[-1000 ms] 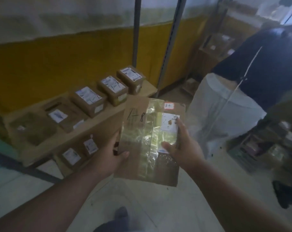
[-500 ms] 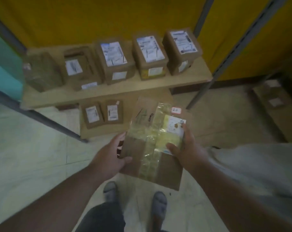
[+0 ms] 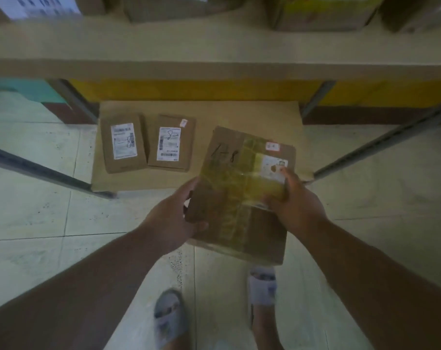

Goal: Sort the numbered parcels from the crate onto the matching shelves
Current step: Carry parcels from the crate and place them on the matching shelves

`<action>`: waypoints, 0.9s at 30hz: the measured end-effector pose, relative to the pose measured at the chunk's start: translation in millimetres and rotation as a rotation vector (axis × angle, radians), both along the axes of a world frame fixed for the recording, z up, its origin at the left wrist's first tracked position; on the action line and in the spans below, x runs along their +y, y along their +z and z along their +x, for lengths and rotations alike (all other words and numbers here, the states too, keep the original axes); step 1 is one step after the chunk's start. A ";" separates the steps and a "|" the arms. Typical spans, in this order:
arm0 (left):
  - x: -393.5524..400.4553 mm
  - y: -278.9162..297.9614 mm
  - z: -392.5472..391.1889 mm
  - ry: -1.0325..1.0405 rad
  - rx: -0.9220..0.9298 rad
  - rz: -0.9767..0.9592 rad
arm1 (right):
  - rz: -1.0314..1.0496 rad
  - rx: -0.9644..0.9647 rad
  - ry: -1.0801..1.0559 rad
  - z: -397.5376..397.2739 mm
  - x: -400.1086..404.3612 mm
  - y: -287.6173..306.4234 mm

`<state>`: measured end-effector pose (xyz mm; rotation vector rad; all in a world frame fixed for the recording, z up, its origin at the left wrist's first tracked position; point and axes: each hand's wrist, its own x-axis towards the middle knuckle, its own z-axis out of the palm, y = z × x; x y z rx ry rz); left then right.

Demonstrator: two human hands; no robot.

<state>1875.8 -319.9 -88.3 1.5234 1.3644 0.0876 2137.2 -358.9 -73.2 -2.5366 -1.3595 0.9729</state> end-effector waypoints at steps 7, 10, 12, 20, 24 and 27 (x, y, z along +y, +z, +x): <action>89.7 -99.8 47.0 0.185 -0.078 0.048 | 0.141 -0.185 0.151 32.3 126.5 -79.6; 116.5 -128.6 60.2 0.171 -0.052 0.100 | 0.191 -0.217 0.191 42.4 164.1 -102.1; 131.6 -142.7 65.0 0.174 -0.008 0.154 | 0.210 -0.225 0.220 44.7 186.0 -116.2; 157.5 -173.5 70.1 0.130 0.135 0.280 | 0.182 -0.234 0.251 24.1 215.2 -161.8; 126.7 -157.2 53.4 0.148 0.123 0.357 | 0.185 -0.334 0.396 -14.1 180.8 -128.9; 74.3 -129.5 20.2 0.170 0.157 0.349 | 0.188 -0.306 0.562 -62.7 146.9 -82.0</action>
